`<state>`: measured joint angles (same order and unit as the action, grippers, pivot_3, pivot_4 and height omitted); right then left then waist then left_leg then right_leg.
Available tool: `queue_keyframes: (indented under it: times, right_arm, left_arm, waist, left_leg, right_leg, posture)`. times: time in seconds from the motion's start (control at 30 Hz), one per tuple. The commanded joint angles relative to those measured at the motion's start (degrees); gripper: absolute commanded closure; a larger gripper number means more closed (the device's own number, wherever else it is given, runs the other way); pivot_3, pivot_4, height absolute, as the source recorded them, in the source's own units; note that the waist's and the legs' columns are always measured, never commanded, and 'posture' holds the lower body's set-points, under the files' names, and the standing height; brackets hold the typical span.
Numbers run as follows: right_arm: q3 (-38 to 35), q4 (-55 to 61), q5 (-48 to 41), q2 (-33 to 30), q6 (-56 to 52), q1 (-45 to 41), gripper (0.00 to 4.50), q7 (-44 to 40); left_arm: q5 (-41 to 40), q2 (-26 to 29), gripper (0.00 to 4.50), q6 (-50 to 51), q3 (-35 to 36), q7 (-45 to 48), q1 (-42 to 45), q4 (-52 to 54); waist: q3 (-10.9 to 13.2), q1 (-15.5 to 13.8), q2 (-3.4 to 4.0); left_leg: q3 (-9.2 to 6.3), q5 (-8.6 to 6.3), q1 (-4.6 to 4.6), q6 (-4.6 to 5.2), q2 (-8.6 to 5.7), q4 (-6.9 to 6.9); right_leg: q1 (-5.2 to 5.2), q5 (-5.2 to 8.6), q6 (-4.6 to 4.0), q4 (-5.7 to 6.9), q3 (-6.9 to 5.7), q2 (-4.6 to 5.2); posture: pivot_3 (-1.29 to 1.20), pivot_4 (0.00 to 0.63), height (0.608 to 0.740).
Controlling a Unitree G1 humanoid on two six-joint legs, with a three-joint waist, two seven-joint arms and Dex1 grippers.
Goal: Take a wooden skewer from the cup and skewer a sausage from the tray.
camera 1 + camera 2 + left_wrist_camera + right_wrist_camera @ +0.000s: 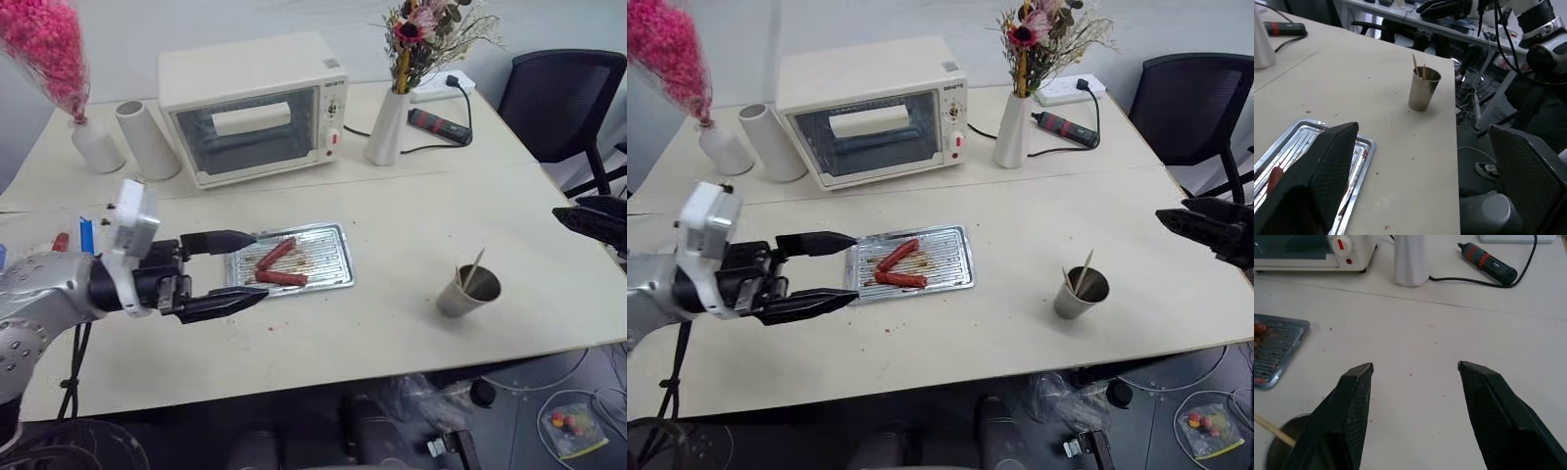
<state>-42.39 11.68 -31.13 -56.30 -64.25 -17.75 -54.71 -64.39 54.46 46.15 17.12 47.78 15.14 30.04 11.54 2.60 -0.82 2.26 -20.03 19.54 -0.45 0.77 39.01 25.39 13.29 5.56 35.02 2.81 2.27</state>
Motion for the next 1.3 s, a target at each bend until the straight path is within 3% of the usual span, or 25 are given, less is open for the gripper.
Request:
queue_keyframes:
  times: [0.03, 0.2, 0.4, 0.63, 1.13, 1.23, 1.3]
  right_arm:
    - [-5.2, 10.1, -4.4, 3.2, -6.3, 2.4, 1.59, 5.3]
    - [-5.5, 20.3, -8.2, 10.4, -12.1, 5.6, 1.59, 12.7]
    - [-2.4, 22.9, -8.6, 15.0, -12.1, 7.7, 1.59, 19.4]
    - [-0.3, 25.0, -12.6, 16.9, -11.2, 9.4, 1.59, 21.4]
    - [8.6, 18.1, -12.6, 19.4, -4.7, 6.5, 1.59, 27.0]
    - [9.2, 16.9, -12.8, 19.2, -3.8, 6.5, 2.11, 27.5]
    - [9.4, 16.6, -13.0, 18.9, -3.3, 6.7, 2.78, 27.6]
  left_arm:
    - [2.5, -0.9, 0.0, -1.5, -2.8, 2.5, 2.4, -1.4]
    - [6.2, -3.2, 0.0, -2.8, -7.1, 4.3, 5.7, -3.0]
    - [8.5, -5.2, 0.0, -3.1, -9.7, 5.0, 8.2, -2.9]
    - [10.6, -6.4, 0.0, -3.3, -10.5, 4.9, 9.5, -3.1]
    - [11.6, -7.0, 0.0, -3.1, -9.7, 3.2, 9.7, -2.5]
    - [11.4, -6.9, 0.0, -2.9, -9.5, 2.9, 9.7, -2.2]
    - [11.2, -6.9, 0.0, -2.8, -9.2, 2.7, 9.8, -2.2]
  waist:
    - [0.0, 0.1, -0.15]
    - [-0.1, 0.5, -0.3]
    - [-0.1, 0.5, -0.38]
    - [-0.1, 0.5, -0.38]
    - [-0.1, 0.5, -0.45]
    - [-0.1, 0.5, -0.45]
    - [-0.1, 0.5, -0.45]
  left_leg:
    - [0.02, 0.0, -0.07, 0.0, 0.0, 0.0]
    - [0.04, -0.03, -0.11, 0.03, 0.01, -0.01]
    - [0.09, -0.09, -0.09, 0.13, 0.02, -0.01]
    - [0.12, -0.15, -0.08, 0.22, 0.02, -0.01]
    - [0.12, -0.2, -0.09, 0.3, 0.03, -0.01]
    - [0.12, -0.22, -0.09, 0.35, 0.03, -0.01]
    - [0.12, -0.24, -0.09, 0.38, 0.04, -0.01]
  right_leg:
    - [0.0, 0.0, 0.0, -0.01, 0.1, -0.06]
    - [-0.01, -0.01, 0.02, -0.09, 0.4, -0.27]
    - [0.02, -0.03, 0.05, -0.22, 0.47, -0.3]
    - [0.02, -0.06, 0.11, -0.36, 0.51, -0.3]
    - [0.03, -0.09, 0.17, -0.53, 0.5, -0.3]
    - [0.03, -0.11, 0.21, -0.6, 0.51, -0.29]
    - [0.04, -0.12, 0.22, -0.64, 0.51, -0.29]
  posture:
    - [0.0, 0.15, 0.74]
    - [0.0, 0.15, 0.74]
    - [0.0, 0.15, 0.74]
    - [0.0, 0.15, 0.74]
    - [0.0, 0.15, 0.74]
    - [0.0, 0.15, 0.74]
    - [0.0, 0.15, 0.74]
